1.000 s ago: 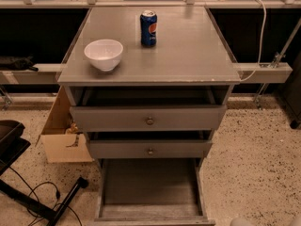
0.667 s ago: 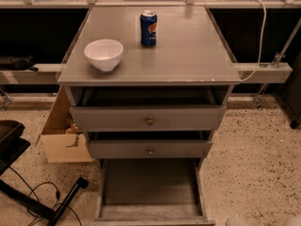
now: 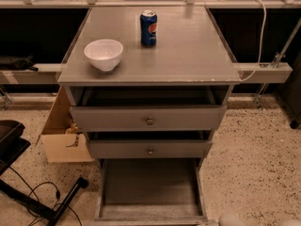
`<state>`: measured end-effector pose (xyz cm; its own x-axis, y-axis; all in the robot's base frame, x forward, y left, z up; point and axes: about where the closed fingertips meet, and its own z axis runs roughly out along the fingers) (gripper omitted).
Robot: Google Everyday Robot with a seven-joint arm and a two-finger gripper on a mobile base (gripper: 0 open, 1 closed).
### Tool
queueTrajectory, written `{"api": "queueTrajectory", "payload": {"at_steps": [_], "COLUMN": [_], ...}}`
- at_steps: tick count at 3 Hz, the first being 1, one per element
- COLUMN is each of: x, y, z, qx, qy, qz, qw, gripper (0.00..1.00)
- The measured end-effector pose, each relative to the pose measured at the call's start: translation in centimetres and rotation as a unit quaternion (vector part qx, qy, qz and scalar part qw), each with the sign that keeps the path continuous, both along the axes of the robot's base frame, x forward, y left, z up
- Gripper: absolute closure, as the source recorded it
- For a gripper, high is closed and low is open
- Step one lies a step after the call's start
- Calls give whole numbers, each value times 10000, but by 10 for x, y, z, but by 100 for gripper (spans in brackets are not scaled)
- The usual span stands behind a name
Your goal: Close bottom drawer
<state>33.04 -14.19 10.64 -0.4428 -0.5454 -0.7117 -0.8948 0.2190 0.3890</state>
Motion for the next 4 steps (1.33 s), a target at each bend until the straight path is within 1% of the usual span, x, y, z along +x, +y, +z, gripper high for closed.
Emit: {"api": "queueTrajectory", "payload": {"at_steps": [1, 2, 3, 4], "x": [21, 48, 84, 112], "y": [6, 3, -7, -14], "z": [6, 15, 27, 33], "qx": [203, 364, 409, 476], "qy": [-163, -311, -485, -602], "qz": [-147, -344, -537, -673], "qw": [9996, 9983, 9965, 9948], "gripper": [100, 100, 100, 100]}}
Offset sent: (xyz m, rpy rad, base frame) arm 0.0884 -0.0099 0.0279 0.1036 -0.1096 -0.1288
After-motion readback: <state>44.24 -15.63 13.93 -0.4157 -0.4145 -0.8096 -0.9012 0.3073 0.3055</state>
